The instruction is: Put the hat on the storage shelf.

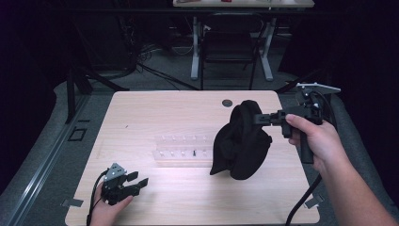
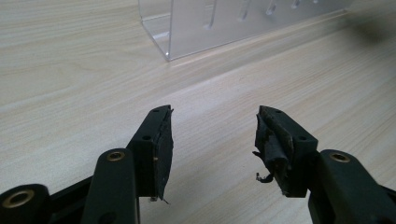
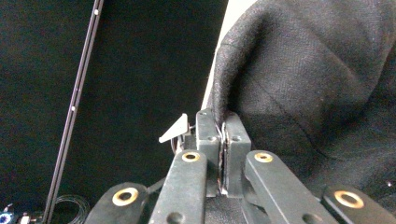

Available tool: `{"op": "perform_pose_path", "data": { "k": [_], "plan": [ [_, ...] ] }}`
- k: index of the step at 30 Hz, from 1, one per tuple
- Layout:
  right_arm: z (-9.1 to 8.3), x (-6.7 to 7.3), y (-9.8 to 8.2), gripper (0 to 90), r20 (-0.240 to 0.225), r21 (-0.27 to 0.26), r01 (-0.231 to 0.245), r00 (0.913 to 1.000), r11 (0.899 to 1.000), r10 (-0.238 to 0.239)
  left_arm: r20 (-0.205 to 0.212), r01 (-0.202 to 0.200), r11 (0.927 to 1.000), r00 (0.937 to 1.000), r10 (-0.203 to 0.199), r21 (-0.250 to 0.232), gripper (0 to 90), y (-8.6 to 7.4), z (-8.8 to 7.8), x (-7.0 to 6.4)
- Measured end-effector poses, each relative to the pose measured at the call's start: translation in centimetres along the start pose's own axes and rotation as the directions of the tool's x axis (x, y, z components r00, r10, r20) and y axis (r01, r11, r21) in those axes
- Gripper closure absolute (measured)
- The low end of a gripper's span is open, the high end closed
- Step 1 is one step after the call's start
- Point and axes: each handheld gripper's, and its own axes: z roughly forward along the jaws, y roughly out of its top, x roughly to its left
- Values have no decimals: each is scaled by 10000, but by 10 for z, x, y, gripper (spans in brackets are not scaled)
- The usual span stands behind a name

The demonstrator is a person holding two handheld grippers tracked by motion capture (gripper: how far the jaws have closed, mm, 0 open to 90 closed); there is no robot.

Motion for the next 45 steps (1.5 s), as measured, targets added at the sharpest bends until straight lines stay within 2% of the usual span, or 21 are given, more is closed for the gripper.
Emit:
{"op": "perform_pose_path", "data": {
  "k": [14,21,34,45],
  "plan": [
    [16,7,14,885,-149,-13,128,9998,9999,-128,26,37,10000,10000,-37,4,461,0,-1,1],
    [23,11,21,884,-73,26,125,9999,9999,-125,74,51,10000,10000,-51,18,461,1,-1,1],
    [36,11,31,885,-41,87,181,9998,9998,-180,109,29,10000,9999,-30,64,461,1,-1,2],
    [56,13,41,885,-98,206,223,9997,9995,-221,115,47,10000,9999,-47,-12,461,1,-1,3]
  ]
}}
